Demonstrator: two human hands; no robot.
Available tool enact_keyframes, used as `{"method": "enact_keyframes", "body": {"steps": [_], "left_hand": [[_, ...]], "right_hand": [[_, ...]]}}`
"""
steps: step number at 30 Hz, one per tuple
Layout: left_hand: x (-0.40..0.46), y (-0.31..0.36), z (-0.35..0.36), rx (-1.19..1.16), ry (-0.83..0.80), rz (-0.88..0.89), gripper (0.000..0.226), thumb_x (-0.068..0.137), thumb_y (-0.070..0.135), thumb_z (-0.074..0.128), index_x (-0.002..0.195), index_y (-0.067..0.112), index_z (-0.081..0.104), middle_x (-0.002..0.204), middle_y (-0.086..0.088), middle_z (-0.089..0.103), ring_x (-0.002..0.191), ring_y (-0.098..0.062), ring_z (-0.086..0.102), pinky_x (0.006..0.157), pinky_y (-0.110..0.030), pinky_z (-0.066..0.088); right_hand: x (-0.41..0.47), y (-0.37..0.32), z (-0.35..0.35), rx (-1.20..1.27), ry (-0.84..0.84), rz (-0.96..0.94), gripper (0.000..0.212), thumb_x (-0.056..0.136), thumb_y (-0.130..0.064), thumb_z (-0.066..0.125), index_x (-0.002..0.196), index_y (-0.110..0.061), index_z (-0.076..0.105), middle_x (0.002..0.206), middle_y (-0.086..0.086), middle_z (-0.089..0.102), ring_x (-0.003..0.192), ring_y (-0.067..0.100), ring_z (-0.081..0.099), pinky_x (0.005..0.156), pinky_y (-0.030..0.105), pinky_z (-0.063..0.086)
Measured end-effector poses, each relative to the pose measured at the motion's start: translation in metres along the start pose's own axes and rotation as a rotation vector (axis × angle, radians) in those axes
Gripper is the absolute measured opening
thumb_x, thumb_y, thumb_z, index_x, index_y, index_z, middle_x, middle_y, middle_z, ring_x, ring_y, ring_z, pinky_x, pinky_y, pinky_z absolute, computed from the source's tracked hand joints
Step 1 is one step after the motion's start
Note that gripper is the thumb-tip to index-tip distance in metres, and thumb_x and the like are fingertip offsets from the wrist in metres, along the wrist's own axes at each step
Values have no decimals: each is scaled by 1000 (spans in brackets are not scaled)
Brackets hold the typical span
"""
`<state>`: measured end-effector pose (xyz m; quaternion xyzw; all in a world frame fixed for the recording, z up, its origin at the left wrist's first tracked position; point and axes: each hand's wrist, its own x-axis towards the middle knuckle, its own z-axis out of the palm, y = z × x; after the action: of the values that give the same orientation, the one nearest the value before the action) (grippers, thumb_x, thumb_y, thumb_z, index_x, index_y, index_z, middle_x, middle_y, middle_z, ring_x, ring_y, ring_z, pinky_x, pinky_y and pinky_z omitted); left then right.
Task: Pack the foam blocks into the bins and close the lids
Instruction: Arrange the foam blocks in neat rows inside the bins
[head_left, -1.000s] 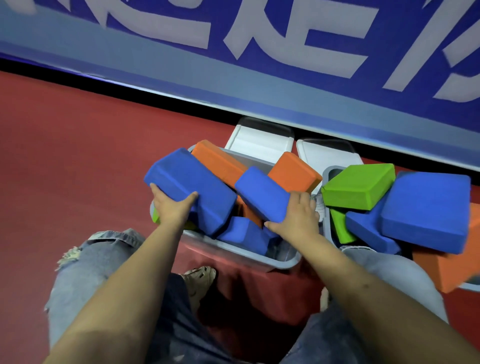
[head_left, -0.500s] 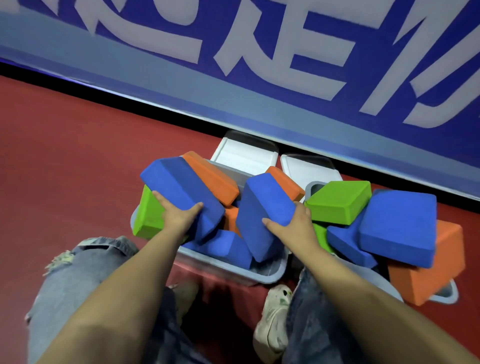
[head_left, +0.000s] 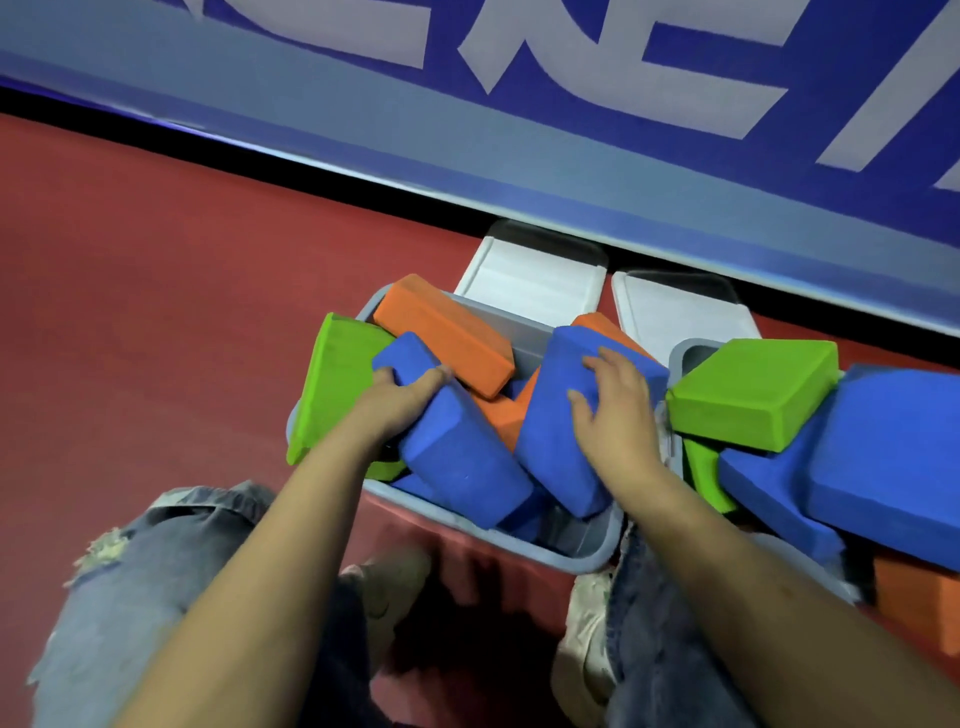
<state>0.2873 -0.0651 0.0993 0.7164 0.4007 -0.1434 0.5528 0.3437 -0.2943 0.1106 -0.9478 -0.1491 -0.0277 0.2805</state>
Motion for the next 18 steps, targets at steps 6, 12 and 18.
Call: {"method": "enact_keyframes", "body": {"steps": [6,12,18], "left_hand": [[-2,2,8,-501,-169,4,51,93,47,52,137,26,40,117,-11,53,88,-20,57,59,-28,55],[-4,-38,13,-293,-161,-21,18,98,25,44,112,18,53,88,-7,65,73,-17,61,67,-28,45],[17,-124,19,1099,-226,243,56,81,11,50,135,23,48,141,-2,45,127,-23,48,102,-36,42]], "right_hand": [[-27,-43,14,198,-514,-73,120,66,-49,80,150,-26,-2,154,-1,19,139,16,26,109,36,34],[-23,-40,34,312,-379,2,131,66,-29,84,144,-35,-21,156,6,5,142,19,19,109,24,25],[-33,-44,41,297,-316,-93,108,73,-14,68,134,-59,-9,152,1,-31,147,22,-6,115,37,25]]}}
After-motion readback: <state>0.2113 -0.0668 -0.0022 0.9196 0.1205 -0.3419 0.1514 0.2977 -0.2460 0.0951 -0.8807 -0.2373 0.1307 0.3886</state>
